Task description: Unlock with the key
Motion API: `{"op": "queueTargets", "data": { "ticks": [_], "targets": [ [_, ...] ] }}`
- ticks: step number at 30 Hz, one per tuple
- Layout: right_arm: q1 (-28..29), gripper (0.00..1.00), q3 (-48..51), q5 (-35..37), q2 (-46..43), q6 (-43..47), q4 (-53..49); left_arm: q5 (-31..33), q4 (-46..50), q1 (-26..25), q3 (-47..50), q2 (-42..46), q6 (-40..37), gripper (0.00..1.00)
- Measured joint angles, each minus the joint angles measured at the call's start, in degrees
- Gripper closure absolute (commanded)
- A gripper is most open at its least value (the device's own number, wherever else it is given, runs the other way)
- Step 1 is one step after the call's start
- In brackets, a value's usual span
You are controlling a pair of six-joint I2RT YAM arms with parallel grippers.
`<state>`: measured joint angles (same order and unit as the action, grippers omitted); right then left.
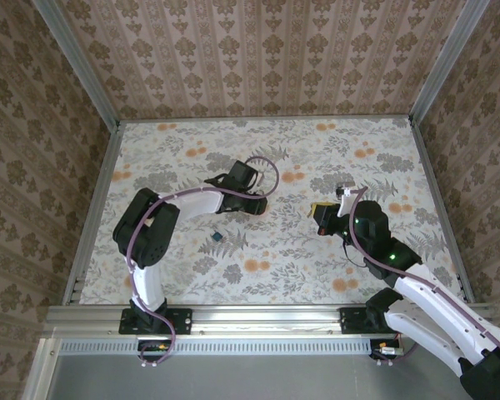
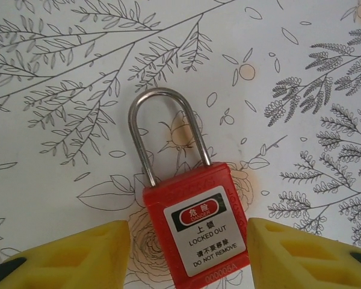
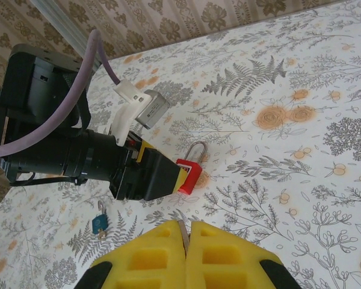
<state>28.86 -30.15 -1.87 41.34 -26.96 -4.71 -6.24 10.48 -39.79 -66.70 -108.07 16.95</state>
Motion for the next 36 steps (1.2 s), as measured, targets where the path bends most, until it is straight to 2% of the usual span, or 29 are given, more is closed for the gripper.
{"op": "queueTargets", "data": {
  "ticks": [9, 21, 27, 36],
  "targets": [
    [-0.61, 0.94, 0.00, 0.20, -1.95, 0.20, -0.94, -4.74, -4.31, -1.92, 2.97, 0.13, 5.03, 0.49],
    [-1.22, 0.94, 0.28, 0.22, -5.05, 0.63, -3.23, -6.78, -7.65, -8.37, 4.20, 1.44, 11.61, 0.50],
    [-1.64, 0.94, 0.33, 0.22, -6.01, 1.27, -3.78, -8.17, -9.03, -8.76, 2.19, 1.62, 11.50, 0.50],
    [-2.45, 0.95, 0.33, 0.20, -7.65, 1.33, -5.03, -10.36, -9.01, -7.80, -6.95, -1.84, 7.39, 0.51]
  ]
}}
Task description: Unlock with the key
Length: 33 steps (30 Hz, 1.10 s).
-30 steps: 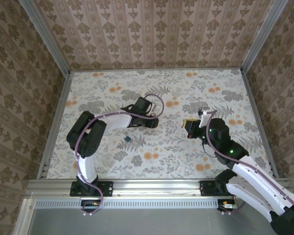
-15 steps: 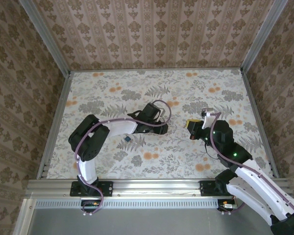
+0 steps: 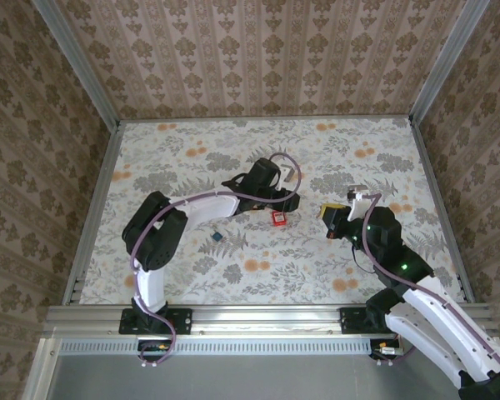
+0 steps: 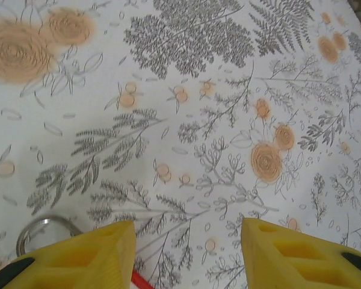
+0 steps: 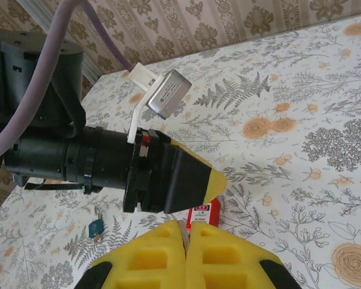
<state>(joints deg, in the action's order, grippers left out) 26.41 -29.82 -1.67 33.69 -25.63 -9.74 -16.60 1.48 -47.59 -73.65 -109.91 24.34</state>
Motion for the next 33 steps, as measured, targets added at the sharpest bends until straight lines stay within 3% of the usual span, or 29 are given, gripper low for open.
{"op": "queueTargets", "data": {
  "ticks": [9, 17, 33],
  "targets": [
    [-0.85, 0.95, 0.00, 0.00, 0.00, 0.15, -0.98, -1.68, 7.61, 3.15, -6.84, -1.46, -6.47, 0.49],
    [-1.09, 0.95, 0.00, -0.02, 0.00, 0.15, -1.05, -4.00, 13.49, 5.77, -15.30, -8.44, -13.14, 0.50],
    [-1.31, 0.95, 0.00, -0.22, 0.92, 0.11, -0.96, -6.14, 18.49, 7.85, -17.73, -14.19, -17.51, 0.53]
  ]
}}
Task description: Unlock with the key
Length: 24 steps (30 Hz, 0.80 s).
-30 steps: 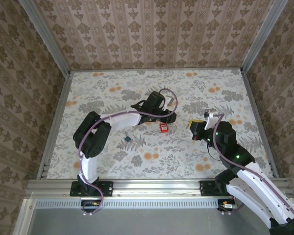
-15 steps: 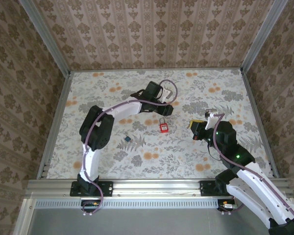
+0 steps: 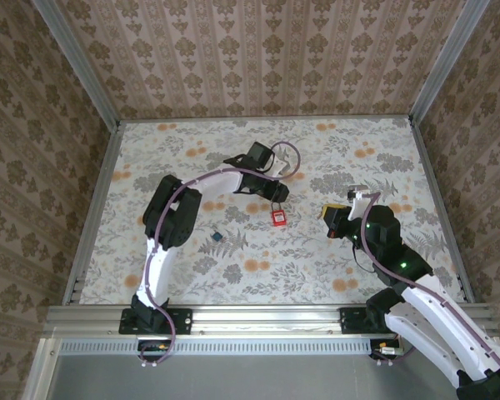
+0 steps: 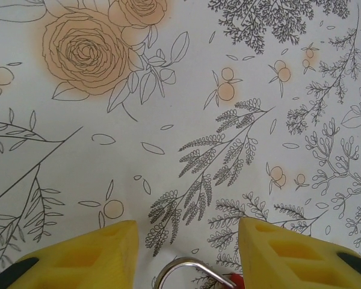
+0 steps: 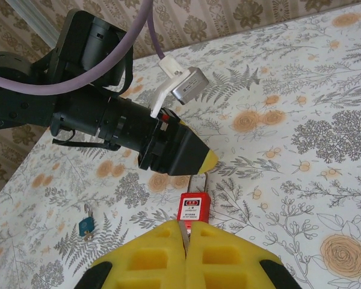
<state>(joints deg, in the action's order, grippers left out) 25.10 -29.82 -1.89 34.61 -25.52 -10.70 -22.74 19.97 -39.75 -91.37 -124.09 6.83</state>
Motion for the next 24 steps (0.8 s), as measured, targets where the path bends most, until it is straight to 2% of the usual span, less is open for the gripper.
{"op": "queueTargets", "data": {
  "ticks": [10, 16, 24],
  "targets": [
    [0.00, 0.95, 0.00, -0.02, 0.37, -0.17, 0.15, -4.13, -0.52, -1.16, -1.46, -0.48, 0.59, 0.55],
    [0.00, 0.95, 0.04, -0.02, -0.79, -0.17, -0.04, -4.15, 0.94, -3.63, -3.26, -1.99, -0.02, 0.56],
    [0.00, 0.95, 0.07, -0.02, -1.05, -0.22, -0.24, -2.29, 3.23, -3.28, -2.27, -2.82, -0.31, 0.58]
  ]
}}
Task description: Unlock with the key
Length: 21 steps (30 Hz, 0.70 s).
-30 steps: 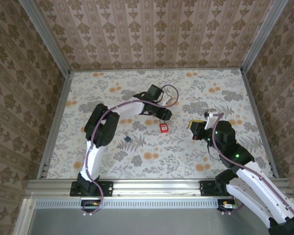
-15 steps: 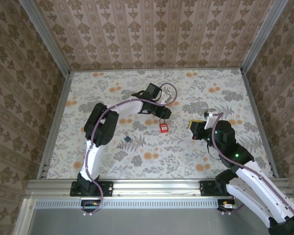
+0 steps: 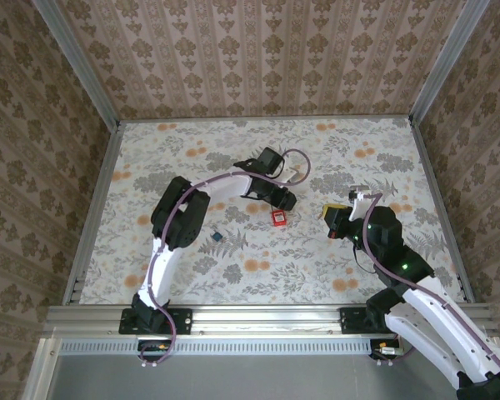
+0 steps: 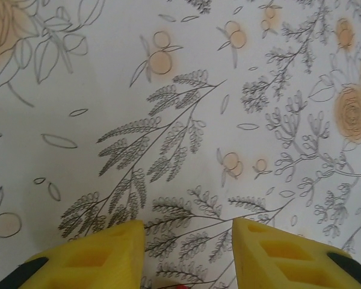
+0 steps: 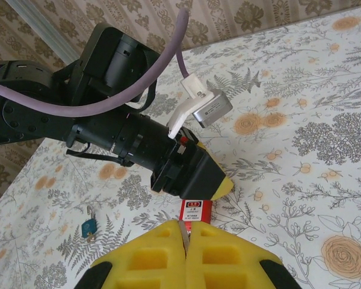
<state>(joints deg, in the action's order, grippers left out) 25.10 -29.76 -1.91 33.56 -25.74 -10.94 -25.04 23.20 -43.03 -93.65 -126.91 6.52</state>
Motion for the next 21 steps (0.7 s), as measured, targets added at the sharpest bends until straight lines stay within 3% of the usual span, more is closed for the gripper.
{"op": "queueTargets", "data": {
  "ticks": [14, 21],
  "targets": [
    [0.00, 0.95, 0.26, 0.00, -0.52, -0.20, -0.02, 2.67, -0.87, -0.07, 12.22, 7.72, 0.17, 0.60],
    [0.00, 0.95, 0.26, 0.00, -1.18, -0.17, -0.11, 3.06, -0.11, -3.39, 17.35, 11.58, 2.12, 0.59]
  ]
}}
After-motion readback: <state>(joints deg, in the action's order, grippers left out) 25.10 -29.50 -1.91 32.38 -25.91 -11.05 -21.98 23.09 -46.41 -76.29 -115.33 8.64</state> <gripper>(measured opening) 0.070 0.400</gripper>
